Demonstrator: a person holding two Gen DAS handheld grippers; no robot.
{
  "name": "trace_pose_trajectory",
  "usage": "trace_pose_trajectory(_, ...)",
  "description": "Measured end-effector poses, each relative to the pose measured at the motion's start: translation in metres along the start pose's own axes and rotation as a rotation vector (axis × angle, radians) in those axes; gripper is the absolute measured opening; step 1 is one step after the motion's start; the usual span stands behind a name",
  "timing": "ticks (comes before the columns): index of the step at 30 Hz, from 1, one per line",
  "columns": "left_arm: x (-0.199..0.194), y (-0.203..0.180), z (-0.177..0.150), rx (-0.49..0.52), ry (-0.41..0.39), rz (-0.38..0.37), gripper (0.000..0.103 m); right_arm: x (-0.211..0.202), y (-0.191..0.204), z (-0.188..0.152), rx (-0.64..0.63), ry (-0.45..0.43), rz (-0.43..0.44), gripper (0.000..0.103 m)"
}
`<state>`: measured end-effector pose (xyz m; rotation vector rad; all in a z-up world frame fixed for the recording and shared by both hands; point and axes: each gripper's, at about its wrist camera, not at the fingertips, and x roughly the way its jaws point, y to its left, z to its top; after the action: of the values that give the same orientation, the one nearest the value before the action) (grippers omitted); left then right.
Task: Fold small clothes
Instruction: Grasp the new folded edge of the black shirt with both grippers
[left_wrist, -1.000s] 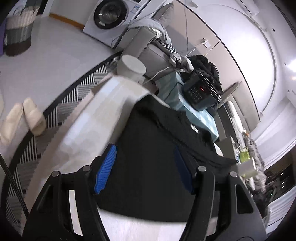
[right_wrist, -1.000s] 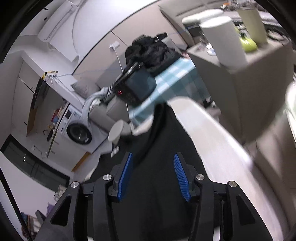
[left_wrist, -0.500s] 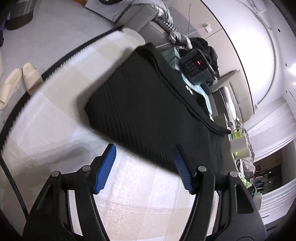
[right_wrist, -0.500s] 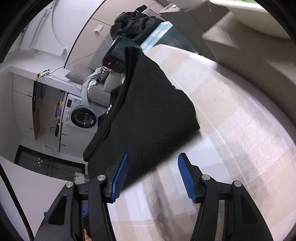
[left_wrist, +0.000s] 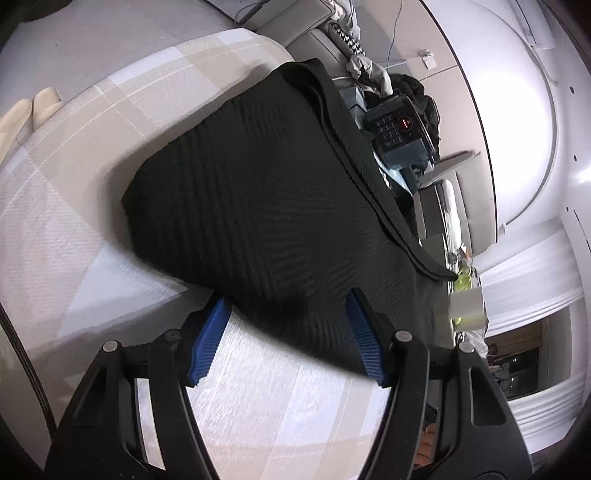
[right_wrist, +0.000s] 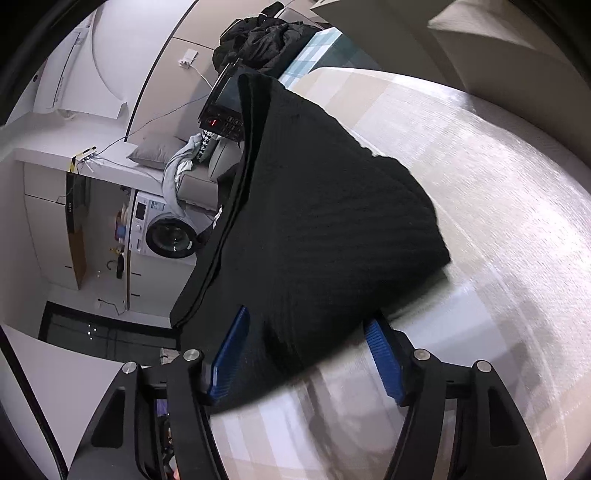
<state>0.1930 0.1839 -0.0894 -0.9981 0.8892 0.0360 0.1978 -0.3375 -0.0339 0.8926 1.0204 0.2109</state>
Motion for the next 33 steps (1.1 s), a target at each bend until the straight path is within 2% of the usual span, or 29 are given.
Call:
trace_pose_trajectory(5, 0.004, -0.006, 0.007, 0.008, -0.020, 0.007, 0.060, 0.006, 0.013, 0.000, -0.037, -0.018, -0.031, 0.066)
trace_pose_trajectory(7, 0.006, -0.010, 0.008, 0.025, -0.028, 0.026, 0.059, 0.008, 0.014, -0.002, -0.049, -0.015, -0.054, 0.055)
trace_pose_trajectory(8, 0.006, -0.011, 0.007, 0.037, -0.033, 0.045, 0.055, 0.009, 0.013, -0.002, -0.052, -0.018, -0.061, 0.042)
trace_pose_trajectory(10, 0.009, -0.013, 0.006, 0.061, -0.034, 0.083, 0.031, 0.008, 0.009, -0.003, -0.047, -0.030, -0.057, 0.032)
trace_pose_trajectory(12, 0.013, -0.014, 0.011, 0.066, -0.029, 0.092, 0.017, 0.008, 0.005, -0.003, -0.044, -0.039, -0.051, 0.023)
trace_pose_trajectory(13, 0.012, -0.012, 0.010, 0.060, -0.031, 0.082, 0.015, 0.008, 0.004, -0.004, -0.055, -0.041, -0.050, 0.021)
trace_pose_trajectory(18, 0.011, -0.011, 0.008, 0.082, -0.061, 0.083, 0.011, 0.009, 0.005, -0.006, -0.108, -0.037, -0.062, 0.013)
trace_pose_trajectory(33, -0.007, -0.008, -0.018, 0.163, -0.108, 0.145, 0.008, 0.006, 0.005, -0.009, -0.138, -0.022, -0.057, 0.012)
